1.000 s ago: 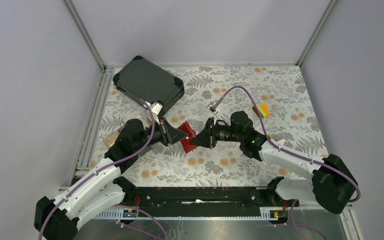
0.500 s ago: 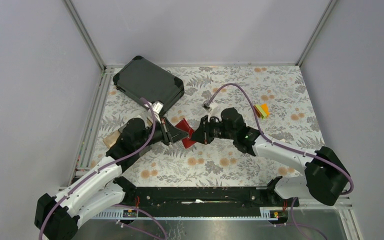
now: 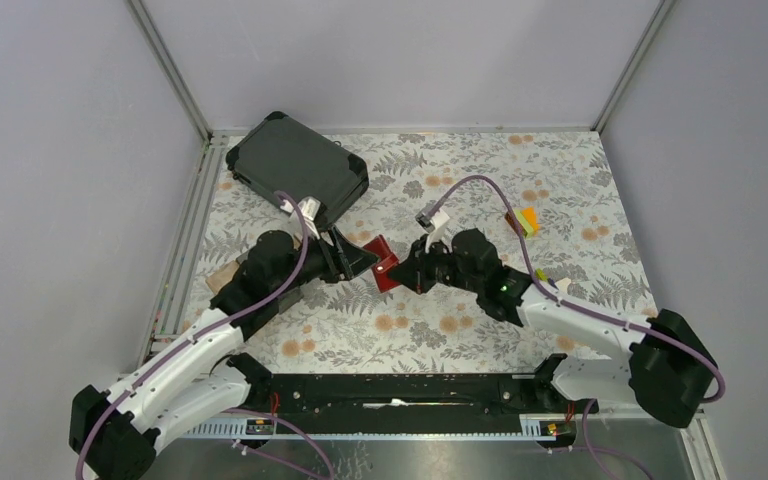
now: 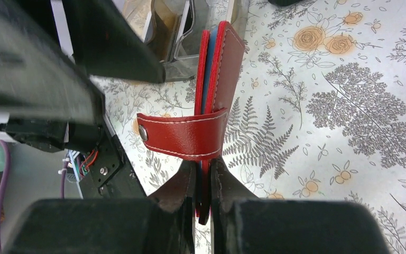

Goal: Put the credit cards into the card holder
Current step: Open the card holder at the center of the board.

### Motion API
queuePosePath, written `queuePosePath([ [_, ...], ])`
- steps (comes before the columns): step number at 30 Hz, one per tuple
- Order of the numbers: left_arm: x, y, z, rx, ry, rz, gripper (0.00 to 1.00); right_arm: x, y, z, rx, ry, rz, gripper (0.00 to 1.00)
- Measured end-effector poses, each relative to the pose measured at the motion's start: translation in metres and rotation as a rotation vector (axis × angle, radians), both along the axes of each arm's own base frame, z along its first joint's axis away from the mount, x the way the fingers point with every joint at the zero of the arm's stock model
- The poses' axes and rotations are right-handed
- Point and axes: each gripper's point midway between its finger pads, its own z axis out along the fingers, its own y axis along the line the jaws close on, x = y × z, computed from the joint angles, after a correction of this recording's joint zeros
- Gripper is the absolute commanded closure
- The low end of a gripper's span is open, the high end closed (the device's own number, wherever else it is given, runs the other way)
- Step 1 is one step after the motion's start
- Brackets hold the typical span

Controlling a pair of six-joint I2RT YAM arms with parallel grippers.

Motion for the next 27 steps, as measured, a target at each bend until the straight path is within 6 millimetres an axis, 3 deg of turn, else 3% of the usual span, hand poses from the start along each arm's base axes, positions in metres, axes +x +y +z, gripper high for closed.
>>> queuePosePath([
  [6,0.013,0.008,0.020,-0.004,-0.030,0.089,0.19,-0.012,-0.012,0.005,0.042,-0.081,0.020,1.00],
  [12,0.023,0.002,0.008,0.012,0.038,0.106,0.11,-0.019,-0.008,0.006,0.030,-0.130,0.049,1.00],
  [16,0.023,0.002,-0.006,0.036,0.091,0.111,0.11,-0.023,-0.004,0.003,0.006,-0.156,0.058,1.00],
  [27,0.019,0.006,-0.019,0.070,0.140,0.123,0.19,-0.020,-0.003,-0.004,-0.040,-0.187,0.029,1.00],
])
